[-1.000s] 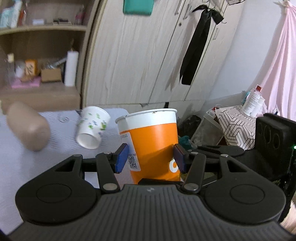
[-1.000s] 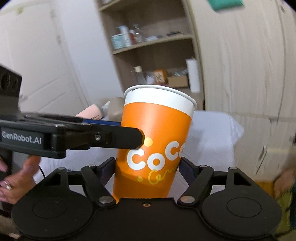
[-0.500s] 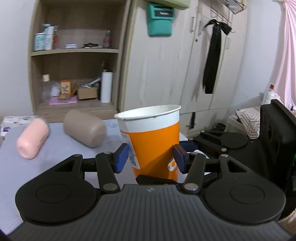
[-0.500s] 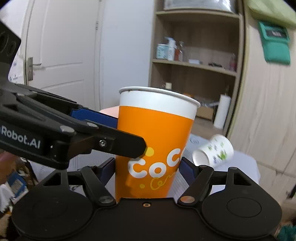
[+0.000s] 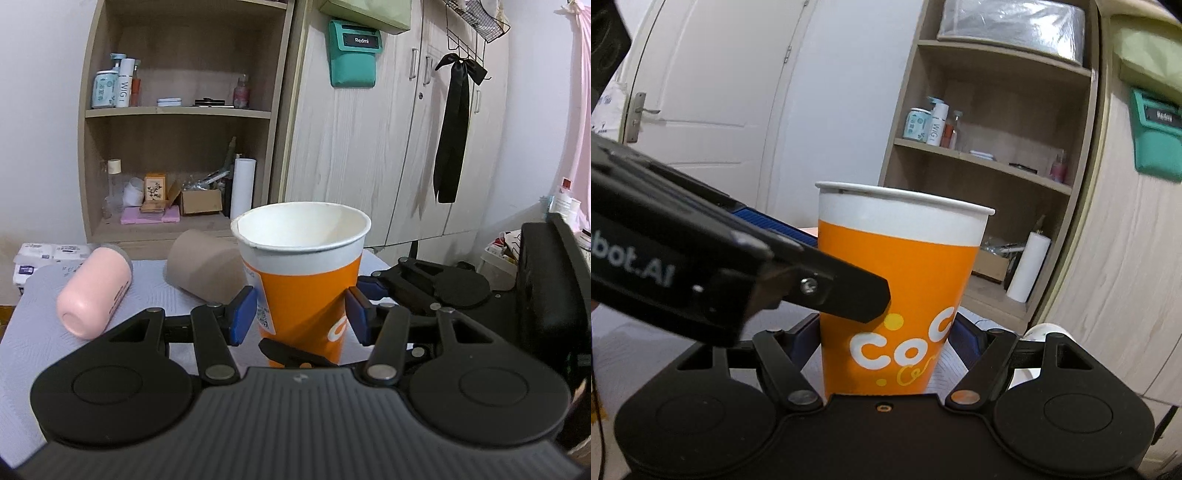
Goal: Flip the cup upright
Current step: 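Lift and rotate the held orange cup upright with the left gripper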
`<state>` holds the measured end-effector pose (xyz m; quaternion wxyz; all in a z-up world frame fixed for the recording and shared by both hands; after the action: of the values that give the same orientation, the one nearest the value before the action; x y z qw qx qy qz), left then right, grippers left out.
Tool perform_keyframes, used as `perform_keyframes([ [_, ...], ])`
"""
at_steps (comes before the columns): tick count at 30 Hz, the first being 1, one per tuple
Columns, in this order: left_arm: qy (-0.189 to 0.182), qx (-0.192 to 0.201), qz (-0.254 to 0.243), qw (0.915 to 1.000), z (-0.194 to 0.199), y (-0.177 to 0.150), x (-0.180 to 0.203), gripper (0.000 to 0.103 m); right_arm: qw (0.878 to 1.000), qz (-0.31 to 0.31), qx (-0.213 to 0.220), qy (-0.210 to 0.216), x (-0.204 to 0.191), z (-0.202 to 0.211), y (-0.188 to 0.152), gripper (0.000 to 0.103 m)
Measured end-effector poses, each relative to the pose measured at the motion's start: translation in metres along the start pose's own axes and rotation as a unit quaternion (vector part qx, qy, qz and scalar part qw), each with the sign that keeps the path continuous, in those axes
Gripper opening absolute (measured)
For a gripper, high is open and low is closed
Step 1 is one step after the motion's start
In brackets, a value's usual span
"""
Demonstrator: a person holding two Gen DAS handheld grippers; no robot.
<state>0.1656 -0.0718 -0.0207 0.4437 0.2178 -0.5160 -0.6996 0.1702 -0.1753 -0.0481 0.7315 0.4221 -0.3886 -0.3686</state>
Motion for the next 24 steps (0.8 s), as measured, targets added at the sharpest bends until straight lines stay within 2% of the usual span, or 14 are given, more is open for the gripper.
perform_keyframes([
  [6, -0.013, -0.018, 0.006, 0.9997, -0.017, -0.006, -0.003, 0.051, 0.999, -0.031, -0.015, 0.025, 0.005, -0.013, -0.015, 0.079],
  [16, -0.01, -0.028, -0.001, 0.9996, -0.018, -0.015, 0.004, 0.052, 0.999, -0.015, -0.026, 0.018, 0.001, -0.012, -0.018, 0.08],
  [24, -0.01, -0.04, 0.012, 0.9991, -0.019, -0.022, 0.001, 0.054, 0.999, -0.014, -0.026, 0.018, 0.0, -0.009, -0.018, 0.081],
])
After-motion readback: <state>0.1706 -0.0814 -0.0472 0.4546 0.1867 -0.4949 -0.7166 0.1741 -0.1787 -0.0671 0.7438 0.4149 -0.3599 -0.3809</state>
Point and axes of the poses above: each gripper's, at about its wrist camera, not at the fingertips, and z roughly against the way its jaws point, x to its right, y to its top, the point moved 7 cm from there along -z, roughly the way its jaws point, and after that the axes turned 2 degrees about z, right-handed, at the moved point
